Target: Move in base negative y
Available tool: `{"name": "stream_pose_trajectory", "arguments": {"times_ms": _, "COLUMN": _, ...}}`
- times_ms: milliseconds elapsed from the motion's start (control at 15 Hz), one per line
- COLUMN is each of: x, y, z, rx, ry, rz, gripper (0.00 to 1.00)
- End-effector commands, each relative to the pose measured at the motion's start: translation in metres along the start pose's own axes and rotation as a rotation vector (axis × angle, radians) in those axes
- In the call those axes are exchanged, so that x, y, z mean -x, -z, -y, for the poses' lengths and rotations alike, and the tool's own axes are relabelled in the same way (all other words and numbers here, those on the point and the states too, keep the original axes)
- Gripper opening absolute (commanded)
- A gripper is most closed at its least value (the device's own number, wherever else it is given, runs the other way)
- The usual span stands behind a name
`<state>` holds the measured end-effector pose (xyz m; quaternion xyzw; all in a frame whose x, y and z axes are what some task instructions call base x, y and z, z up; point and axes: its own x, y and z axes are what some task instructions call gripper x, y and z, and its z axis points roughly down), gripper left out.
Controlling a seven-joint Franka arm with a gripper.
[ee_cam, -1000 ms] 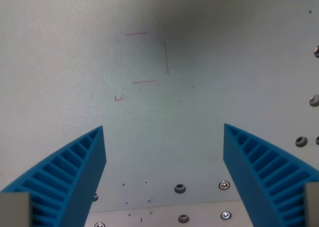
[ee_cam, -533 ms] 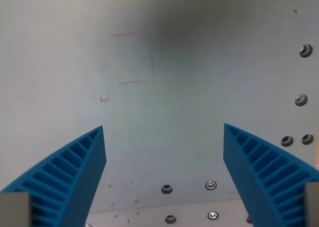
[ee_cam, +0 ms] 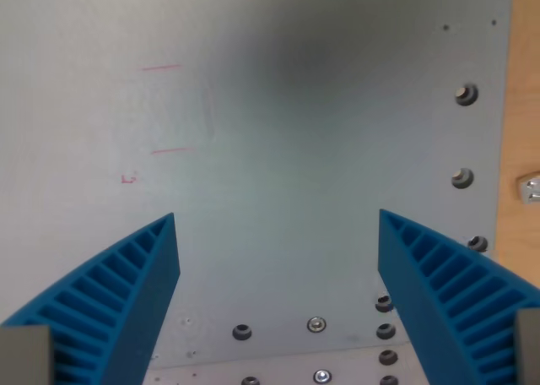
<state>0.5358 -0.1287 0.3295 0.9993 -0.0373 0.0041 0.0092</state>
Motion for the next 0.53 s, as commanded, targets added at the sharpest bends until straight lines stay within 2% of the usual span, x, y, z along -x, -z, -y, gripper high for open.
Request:
{"name": "stream_pose_trajectory", "arguments": {"times_ms": 67, "x": -0.01, "y": 0.002, "z": -0.016, "rx": -0.011, "ry": 0.014, "rz": 0.015, "gripper": 1.0}}
{"name": "stream_pose_trajectory", "arguments": {"times_ms": 533, "x": -0.016, "y": 0.0, "z": -0.051, "rx": -0.011, "ry": 0.014, "rz": 0.015, "gripper": 1.0}}
